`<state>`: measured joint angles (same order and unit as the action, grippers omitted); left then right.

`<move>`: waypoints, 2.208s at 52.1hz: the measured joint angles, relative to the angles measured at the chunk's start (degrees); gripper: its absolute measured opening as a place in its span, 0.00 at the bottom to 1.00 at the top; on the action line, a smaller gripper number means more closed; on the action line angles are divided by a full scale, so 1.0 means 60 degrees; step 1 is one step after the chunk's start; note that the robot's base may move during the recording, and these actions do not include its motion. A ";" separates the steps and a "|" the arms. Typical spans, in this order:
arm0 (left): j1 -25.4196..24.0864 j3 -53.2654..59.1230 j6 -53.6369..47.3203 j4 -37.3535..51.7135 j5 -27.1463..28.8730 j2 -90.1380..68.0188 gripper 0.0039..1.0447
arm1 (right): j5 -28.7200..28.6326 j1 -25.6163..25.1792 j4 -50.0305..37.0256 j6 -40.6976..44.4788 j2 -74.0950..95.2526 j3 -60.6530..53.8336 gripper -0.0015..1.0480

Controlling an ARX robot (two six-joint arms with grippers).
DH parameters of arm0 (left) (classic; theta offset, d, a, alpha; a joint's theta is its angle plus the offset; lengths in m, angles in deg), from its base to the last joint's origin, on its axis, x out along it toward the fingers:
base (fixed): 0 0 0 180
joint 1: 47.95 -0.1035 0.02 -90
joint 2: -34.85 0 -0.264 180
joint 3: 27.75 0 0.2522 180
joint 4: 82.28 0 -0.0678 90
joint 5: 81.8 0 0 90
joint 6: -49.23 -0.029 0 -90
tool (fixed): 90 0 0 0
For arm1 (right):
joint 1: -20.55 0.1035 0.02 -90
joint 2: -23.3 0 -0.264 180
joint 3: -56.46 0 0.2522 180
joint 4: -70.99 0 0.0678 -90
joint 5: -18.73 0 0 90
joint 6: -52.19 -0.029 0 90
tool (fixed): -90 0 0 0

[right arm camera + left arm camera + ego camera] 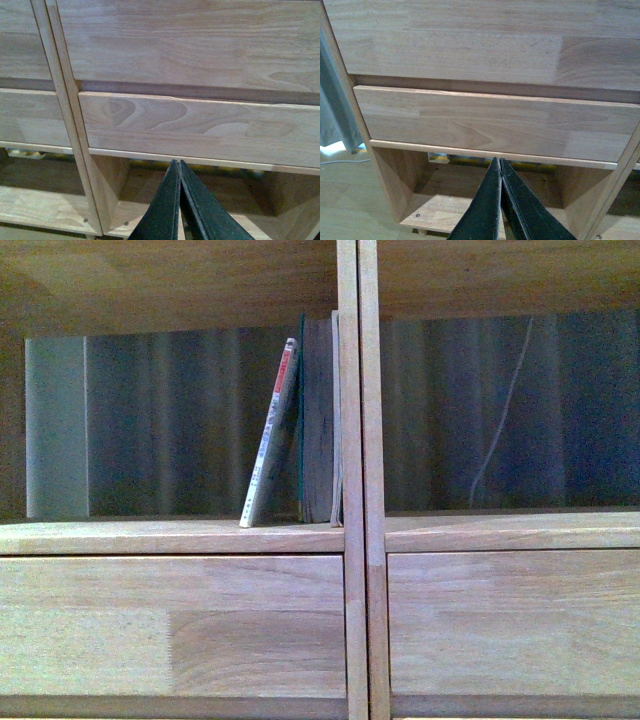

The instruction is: Organize books on shelf

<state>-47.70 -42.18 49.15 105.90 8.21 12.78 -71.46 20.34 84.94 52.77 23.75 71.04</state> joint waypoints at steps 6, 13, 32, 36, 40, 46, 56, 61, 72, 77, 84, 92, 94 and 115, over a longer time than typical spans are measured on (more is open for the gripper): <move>0.0000 0.0000 -0.0004 -0.0437 -0.0004 0.0466 0.02 | 0.0000 0.0000 0.0000 0.0000 -0.0007 0.0000 0.03; 0.0000 0.0000 -0.0004 -0.0867 -0.0004 0.0896 0.02 | -0.0004 0.0000 0.0000 0.0000 -0.0007 0.0000 0.03; 0.0000 0.0000 -0.0004 -0.1869 -0.0004 0.1894 0.02 | 0.0000 0.0000 0.0000 0.0000 -0.0015 0.0000 0.03; 0.0000 -0.0004 -0.0004 -0.2291 0.0004 0.2262 0.02 | 0.0000 0.0000 0.0004 0.0000 -0.0015 0.0000 0.03; 0.0000 -0.0004 -0.0004 -0.3442 0.0000 0.3177 0.02 | 0.0000 0.0000 0.0004 0.0000 -0.0015 0.0000 0.03; 0.0000 -0.0004 -0.0004 -0.3621 0.0004 0.3581 0.02 | 0.0000 0.0000 0.0000 0.0000 -0.0022 0.0000 0.03; 0.0000 -0.0004 -0.0004 -0.3643 0.0000 0.3617 0.02 | 0.0000 0.0000 0.0000 0.0000 -0.0022 0.0000 0.03; 0.0000 -0.0004 -0.0004 -0.3643 0.0000 0.3617 0.02 | 0.0000 0.0000 0.0000 0.0000 -0.0022 0.0000 0.03; 0.0000 0.0000 -0.0004 -0.3643 0.0000 0.3617 0.02 | 0.0000 0.0000 0.0000 0.0000 -0.0022 0.0000 0.03; 0.0000 -0.0004 -0.0004 -0.3643 0.0000 0.3617 0.02 | 0.0000 0.0000 0.0000 0.0000 -0.0022 0.0000 0.03; 0.0000 -0.0004 0.0000 -0.3643 0.0000 0.3617 0.05 | 0.0000 0.0000 0.0000 0.0000 -0.0022 0.0000 0.22; 0.0000 -0.0004 0.0000 -0.3643 0.0000 0.3617 0.33 | 0.0000 0.0000 0.0000 0.0000 -0.0022 0.0000 0.47; 0.0000 0.0000 0.0000 -0.3643 0.0000 0.3617 0.38 | 0.0000 0.0000 0.0000 0.0000 -0.0022 0.0000 0.54; 0.0000 -0.0004 -0.0004 -0.3643 0.0000 0.3617 0.94 | 0.0000 0.0000 0.0000 -0.0022 -0.0022 0.0000 0.93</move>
<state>-47.70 -42.20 49.13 84.04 8.21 34.48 -71.46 20.34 84.94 52.64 23.62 71.04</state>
